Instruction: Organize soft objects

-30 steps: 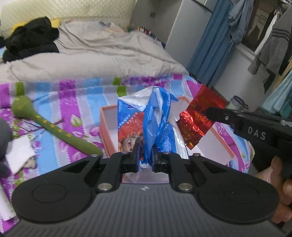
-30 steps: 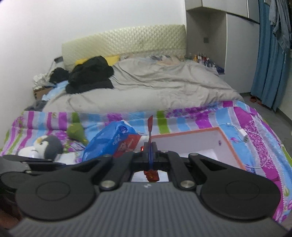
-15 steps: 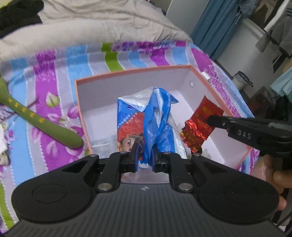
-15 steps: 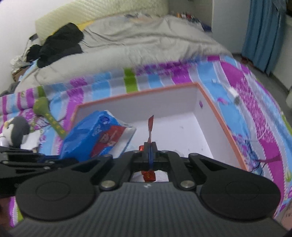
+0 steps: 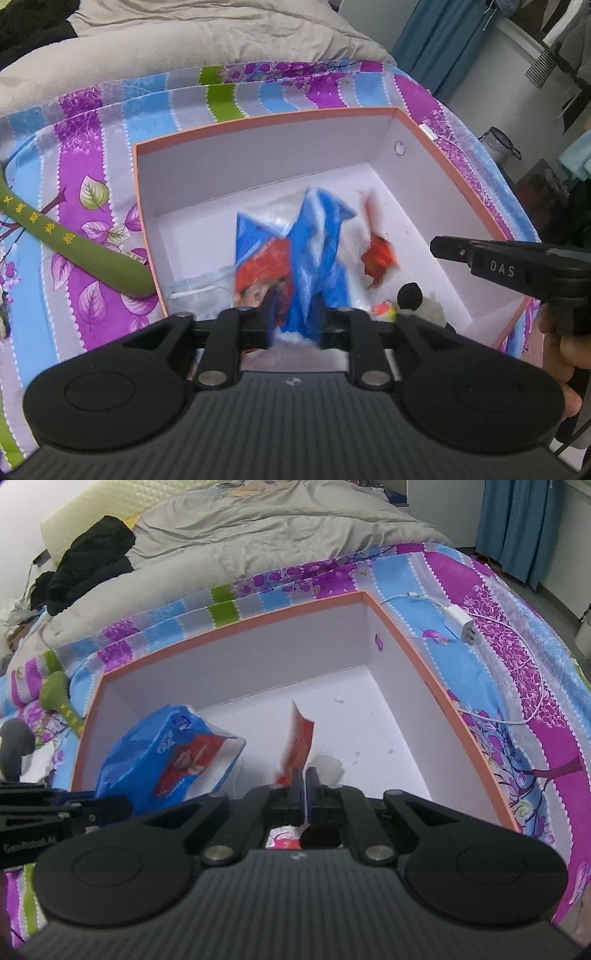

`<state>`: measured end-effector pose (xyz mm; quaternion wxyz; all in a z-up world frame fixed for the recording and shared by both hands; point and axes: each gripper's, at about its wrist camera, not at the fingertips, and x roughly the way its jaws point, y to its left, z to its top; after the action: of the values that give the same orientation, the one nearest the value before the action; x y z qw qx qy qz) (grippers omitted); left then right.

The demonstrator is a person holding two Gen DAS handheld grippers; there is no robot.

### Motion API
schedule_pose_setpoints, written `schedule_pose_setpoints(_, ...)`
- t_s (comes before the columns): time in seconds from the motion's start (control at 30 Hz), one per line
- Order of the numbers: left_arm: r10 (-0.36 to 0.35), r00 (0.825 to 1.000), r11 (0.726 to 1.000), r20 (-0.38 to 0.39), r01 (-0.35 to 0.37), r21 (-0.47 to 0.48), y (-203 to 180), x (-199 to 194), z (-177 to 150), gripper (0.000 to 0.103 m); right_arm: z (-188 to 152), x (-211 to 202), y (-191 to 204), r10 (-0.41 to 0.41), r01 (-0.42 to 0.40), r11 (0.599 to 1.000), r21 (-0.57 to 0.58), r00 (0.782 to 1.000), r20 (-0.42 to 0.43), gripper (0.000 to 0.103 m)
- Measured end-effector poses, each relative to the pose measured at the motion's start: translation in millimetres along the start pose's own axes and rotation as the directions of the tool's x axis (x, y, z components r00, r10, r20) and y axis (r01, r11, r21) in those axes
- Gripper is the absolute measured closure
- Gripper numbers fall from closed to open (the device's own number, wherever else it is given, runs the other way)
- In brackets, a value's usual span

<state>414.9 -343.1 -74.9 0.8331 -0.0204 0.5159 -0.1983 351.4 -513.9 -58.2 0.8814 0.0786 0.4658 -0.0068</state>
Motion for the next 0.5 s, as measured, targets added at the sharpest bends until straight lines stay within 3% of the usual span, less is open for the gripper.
schedule_pose_setpoints(0.03,-0.005,1.0,1.0,0.012,0.005,0.002,-1.0,-4.0,-0.7,0.051,0.3,-1.2,-0.6,0.002,-0.002,1.0,0.005,1.0,-0.001,0.097)
schedule_pose_setpoints(0.1,-0.006,0.999,1.0,0.046,0.005,0.019,-3.8,-15.3,-2.4,0.042,1.1,-5.1,-1.6,0.013,-0.013,1.0,0.009,1.0,-0.002,0.096)
schedule_pose_setpoints(0.3,0.001,0.992,0.999,0.13,-0.006,0.037,-11.7,-58.7,-14.9,0.042,-3.4,-33.9,5.4,0.022,-0.023,1.0,0.001,0.999,0.039,0.096)
schedule_pose_setpoints(0.5,0.011,0.972,0.998,0.237,-0.024,0.052,-18.2,-116.6,-43.6,0.042,-14.8,-79.2,21.8,0.048,-0.047,0.999,-0.014,0.993,0.11,0.096)
